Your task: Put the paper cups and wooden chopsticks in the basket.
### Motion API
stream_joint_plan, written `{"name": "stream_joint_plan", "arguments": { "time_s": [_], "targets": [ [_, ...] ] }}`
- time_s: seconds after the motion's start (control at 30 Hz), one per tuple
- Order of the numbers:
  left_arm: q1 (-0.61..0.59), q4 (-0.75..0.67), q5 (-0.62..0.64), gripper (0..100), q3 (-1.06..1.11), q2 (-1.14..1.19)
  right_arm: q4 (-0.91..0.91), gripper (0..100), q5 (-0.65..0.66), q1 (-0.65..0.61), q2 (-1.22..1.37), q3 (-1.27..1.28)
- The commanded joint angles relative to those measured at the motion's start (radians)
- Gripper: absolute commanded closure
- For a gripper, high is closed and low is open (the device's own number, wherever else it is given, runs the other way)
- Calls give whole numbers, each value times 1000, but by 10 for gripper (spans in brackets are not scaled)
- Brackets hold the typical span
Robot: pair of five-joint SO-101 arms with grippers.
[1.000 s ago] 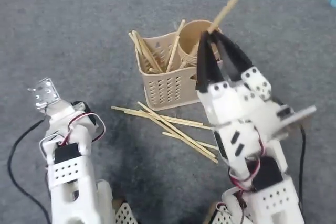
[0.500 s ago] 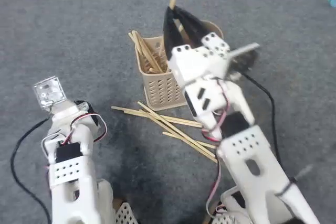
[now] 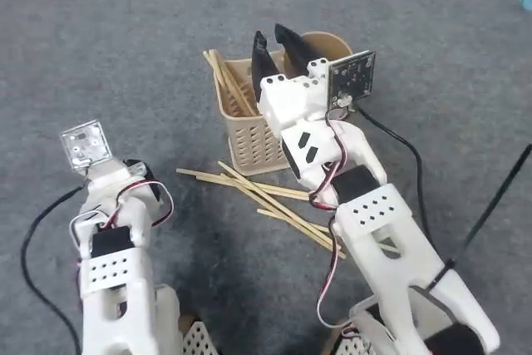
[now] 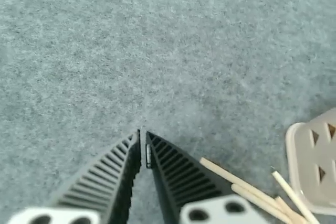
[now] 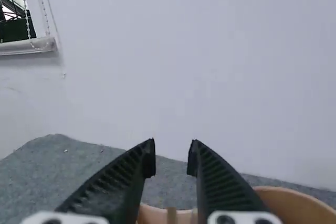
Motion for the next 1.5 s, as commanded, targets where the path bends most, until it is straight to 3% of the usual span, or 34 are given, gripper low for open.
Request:
{"name": "stream_joint_plan", "arguments": {
  "time_s": [0.0, 0.17, 0.5, 0.67, 0.83, 1.0, 1.17, 1.47],
  "targets": [
    [8, -29, -11, 987, -5, -14, 36, 881, -5, -8, -71, -55],
    [3, -29, -11, 987, -4, -14, 252, 881, -6, -12, -237, -60],
    [2, -29, -11, 987, -4, -14, 851, 879, 2, -10, -627, -60],
    [0, -29, -11, 987, -4, -14, 1119, 880, 126, -15, -687, -60],
    [0, -29, -11, 987, -4, -14, 1354, 880, 249, -102, -690, -60],
    [-2, -29, -11, 987, -2, -14, 1503, 880, 258, -243, -687, -52],
    [-37, -29, -11, 987, -2, -14, 1503, 880, 258, -318, -687, 74],
    [-31, -29, -28, 987, -1, -14, 1208, 880, 232, -314, -687, 390]
  ]
}}
